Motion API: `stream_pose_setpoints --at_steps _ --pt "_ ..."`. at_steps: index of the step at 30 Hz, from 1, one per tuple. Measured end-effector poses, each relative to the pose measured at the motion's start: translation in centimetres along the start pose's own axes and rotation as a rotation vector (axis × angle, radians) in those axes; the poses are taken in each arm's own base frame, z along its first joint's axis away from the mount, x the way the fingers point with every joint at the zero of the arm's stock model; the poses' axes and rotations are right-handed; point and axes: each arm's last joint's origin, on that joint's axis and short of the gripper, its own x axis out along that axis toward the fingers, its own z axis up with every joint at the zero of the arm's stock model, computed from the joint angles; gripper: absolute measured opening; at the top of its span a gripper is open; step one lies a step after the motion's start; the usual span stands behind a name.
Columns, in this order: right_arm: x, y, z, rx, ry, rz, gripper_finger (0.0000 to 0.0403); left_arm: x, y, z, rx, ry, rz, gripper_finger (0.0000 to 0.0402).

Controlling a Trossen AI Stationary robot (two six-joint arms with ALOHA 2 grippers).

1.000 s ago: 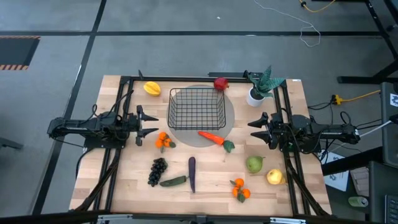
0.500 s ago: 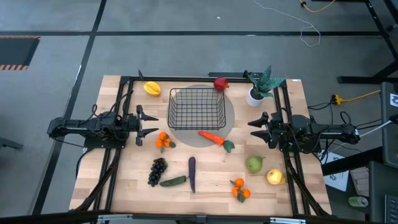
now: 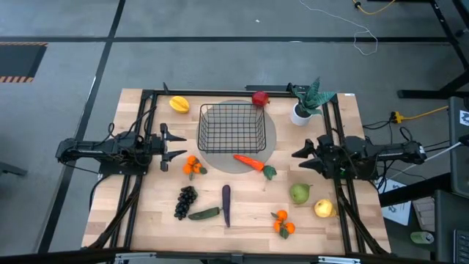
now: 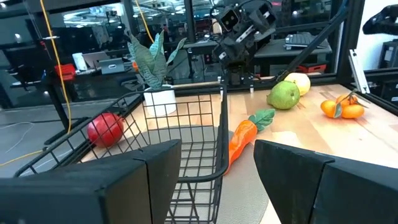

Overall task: Build produce basket
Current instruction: Put the orange carrot into the wire basket

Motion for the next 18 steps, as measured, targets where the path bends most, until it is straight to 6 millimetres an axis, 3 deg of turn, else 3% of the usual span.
stream_pose_setpoints --at_steps 5,12,18 --pt "1.2 0.5 0.7 0.021 0.054 -0.106 0.0291 0.0 0.0 0.0 0.0 0.0 0.001 0.0195" --pt "4.0 3.6 4.6 -0.274 0.116 -0.09 0.0291 0.0 0.0 0.0 0.026 0.0 0.0 0.0195" --pt "6.5 3.7 4.7 -0.302 0.245 -0.146 0.0291 0.0 0.0 0.0 0.026 0.002 0.001 0.0195"
